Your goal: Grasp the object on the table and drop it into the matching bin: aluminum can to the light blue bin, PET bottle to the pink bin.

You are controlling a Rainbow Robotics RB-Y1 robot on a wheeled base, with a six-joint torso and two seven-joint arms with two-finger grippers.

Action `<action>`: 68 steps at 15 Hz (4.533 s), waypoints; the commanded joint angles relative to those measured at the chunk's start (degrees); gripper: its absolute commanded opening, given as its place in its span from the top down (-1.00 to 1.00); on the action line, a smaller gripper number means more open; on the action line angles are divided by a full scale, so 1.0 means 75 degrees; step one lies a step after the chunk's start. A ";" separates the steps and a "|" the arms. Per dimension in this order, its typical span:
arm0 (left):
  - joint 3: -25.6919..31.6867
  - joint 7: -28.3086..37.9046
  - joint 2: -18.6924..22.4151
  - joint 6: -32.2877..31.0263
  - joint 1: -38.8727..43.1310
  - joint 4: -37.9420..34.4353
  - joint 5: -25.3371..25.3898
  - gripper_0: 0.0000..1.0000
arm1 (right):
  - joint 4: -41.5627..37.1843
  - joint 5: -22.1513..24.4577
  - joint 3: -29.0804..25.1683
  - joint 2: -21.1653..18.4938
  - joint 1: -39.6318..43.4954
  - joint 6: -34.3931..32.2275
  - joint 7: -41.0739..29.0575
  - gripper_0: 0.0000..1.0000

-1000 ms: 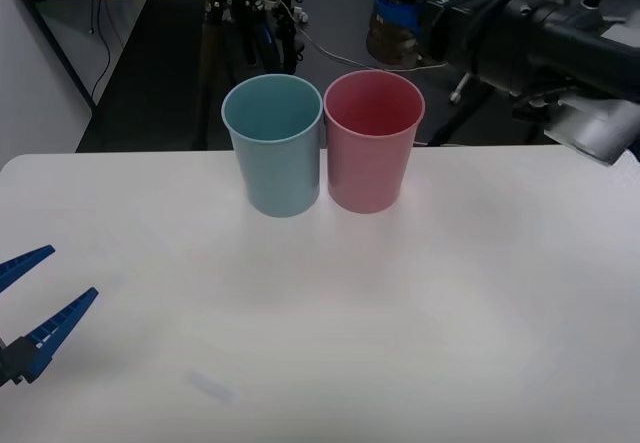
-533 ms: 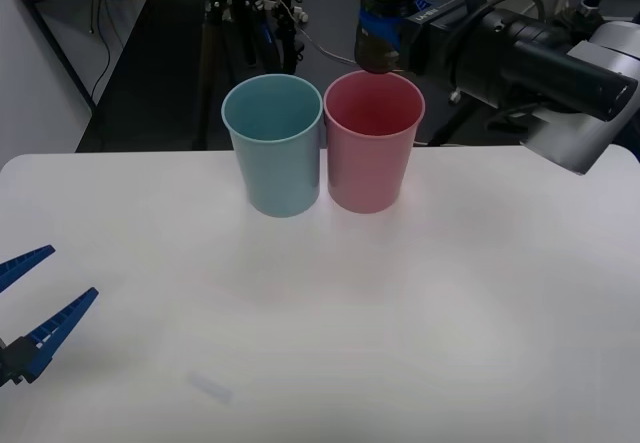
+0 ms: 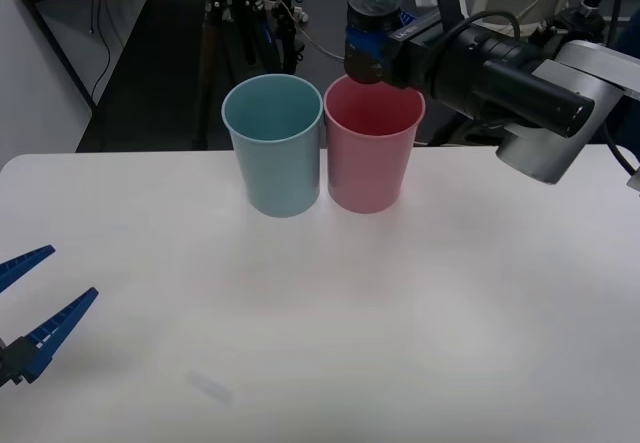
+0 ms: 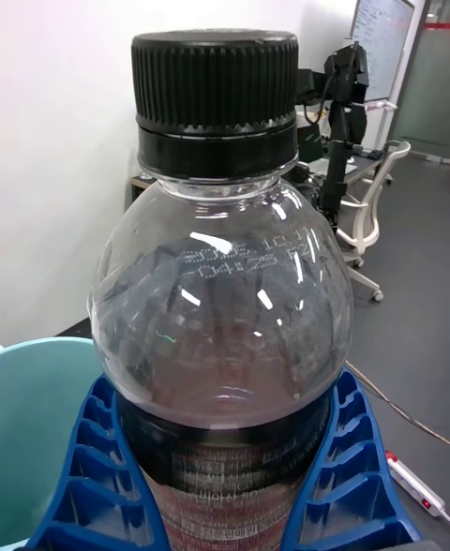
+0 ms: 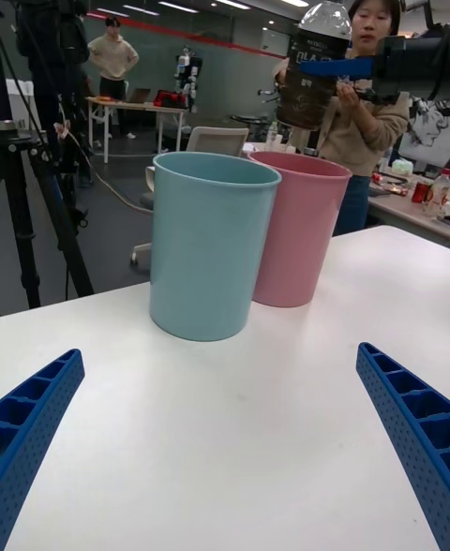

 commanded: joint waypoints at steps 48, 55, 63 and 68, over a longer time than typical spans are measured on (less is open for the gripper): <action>0.0000 0.0000 0.0000 0.0000 0.0000 0.0000 0.0000 -1.00 | -0.3716 0.3047 -0.4804 -0.2126 0.7127 -0.2811 -0.3488 -1.00; 0.0000 0.0000 0.0000 0.0000 0.0000 0.0000 0.0000 -1.00 | -0.3857 0.5391 -0.6328 -0.0884 0.9283 -0.4311 -0.5081 -1.00; 0.0000 0.0000 0.0000 0.0000 0.0000 0.0000 0.0000 -1.00 | -0.4044 0.7676 -0.8004 0.1238 1.1041 -0.5214 -0.6136 -1.00; 0.0000 0.0000 0.0000 0.0000 0.0000 0.0000 0.0000 -1.00 | -0.4091 0.9211 -0.9129 0.2995 1.1697 -0.6714 -0.7214 -1.00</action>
